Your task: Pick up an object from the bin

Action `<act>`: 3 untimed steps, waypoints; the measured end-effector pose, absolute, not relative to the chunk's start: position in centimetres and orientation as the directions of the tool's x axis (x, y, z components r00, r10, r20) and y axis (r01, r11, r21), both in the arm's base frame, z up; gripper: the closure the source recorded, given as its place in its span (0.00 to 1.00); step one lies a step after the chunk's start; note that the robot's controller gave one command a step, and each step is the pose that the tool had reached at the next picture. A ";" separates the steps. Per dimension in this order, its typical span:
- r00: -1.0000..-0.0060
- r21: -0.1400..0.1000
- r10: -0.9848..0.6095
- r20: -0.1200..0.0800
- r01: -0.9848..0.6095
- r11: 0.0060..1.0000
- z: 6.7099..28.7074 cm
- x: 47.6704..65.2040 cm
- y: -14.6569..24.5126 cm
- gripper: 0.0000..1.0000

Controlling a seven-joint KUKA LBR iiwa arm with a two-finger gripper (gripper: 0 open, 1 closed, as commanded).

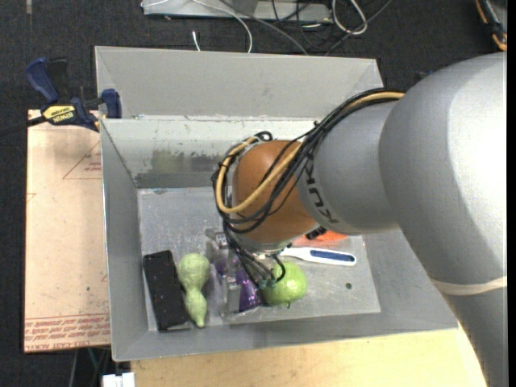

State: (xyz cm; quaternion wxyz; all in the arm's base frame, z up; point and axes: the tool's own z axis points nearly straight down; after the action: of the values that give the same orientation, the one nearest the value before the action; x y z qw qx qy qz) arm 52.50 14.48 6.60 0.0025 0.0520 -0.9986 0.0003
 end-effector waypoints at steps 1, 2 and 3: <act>-0.995 0.007 -0.096 -0.011 -0.096 0.995 7.0 52.3 16.1 0.00; -0.938 0.001 -0.346 0.003 -0.346 0.938 7.0 51.8 11.3 0.00; -0.896 0.001 -0.444 -0.011 -0.444 0.896 7.1 51.0 19.6 0.00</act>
Offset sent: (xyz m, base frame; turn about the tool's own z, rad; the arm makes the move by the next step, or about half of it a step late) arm -0.0078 -0.0308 0.0040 -0.2545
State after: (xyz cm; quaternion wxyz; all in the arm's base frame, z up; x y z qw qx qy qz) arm 51.01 19.64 7.08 -0.0054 0.2282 -0.9736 -0.0017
